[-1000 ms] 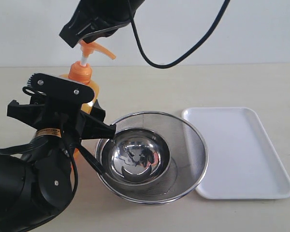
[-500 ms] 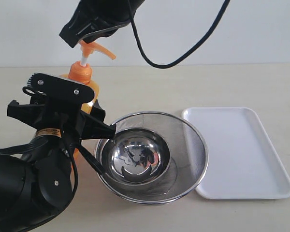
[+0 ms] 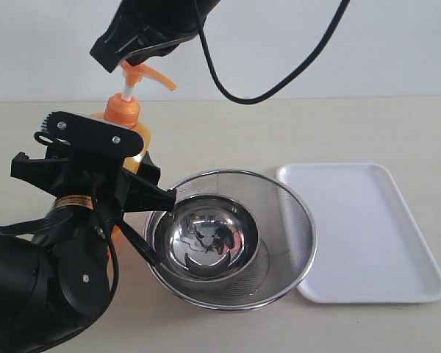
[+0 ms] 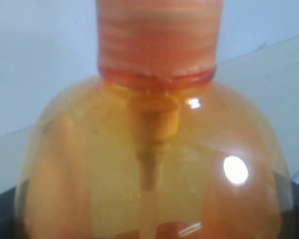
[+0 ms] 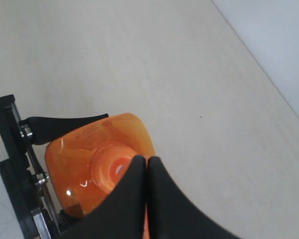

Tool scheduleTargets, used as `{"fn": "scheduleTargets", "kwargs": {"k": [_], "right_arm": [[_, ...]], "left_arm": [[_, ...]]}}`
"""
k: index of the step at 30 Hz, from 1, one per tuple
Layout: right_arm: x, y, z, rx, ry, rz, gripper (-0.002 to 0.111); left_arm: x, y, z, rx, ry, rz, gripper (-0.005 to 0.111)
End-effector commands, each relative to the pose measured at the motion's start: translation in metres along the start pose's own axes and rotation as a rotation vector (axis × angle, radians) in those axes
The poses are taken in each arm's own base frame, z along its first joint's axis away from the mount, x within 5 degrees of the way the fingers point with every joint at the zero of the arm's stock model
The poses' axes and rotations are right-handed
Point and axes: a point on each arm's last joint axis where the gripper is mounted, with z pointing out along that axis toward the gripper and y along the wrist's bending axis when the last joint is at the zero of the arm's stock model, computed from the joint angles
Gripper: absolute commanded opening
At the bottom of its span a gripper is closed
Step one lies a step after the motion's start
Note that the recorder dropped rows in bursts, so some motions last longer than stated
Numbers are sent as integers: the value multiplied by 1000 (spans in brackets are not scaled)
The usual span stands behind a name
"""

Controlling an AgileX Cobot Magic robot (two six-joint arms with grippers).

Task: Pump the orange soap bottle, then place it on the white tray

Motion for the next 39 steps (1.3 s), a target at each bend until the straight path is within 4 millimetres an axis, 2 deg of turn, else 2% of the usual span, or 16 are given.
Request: {"fn": "scheduleTargets", "kwargs": {"k": [1,7,13,32,39], "right_arm": [[17,6,19,-49,139,-3,0],[-10,-3,-6,26,51,-48,0],[-18,-14,-22,147,64,-58,0],[-17,-16,-23,173,79,-62,0],[-17,-16,-23,175,82,-64,0]], "left_arm": [[-10,-1,-1,1,-67,-5,5],[-10,-1,-1,1,-67,-5,5],[-10,-1,-1,1,-67,-5,5],[-8,0,0,-15,-49,-8,5],[-8,-6,-5,10,-54,39,5]]}}
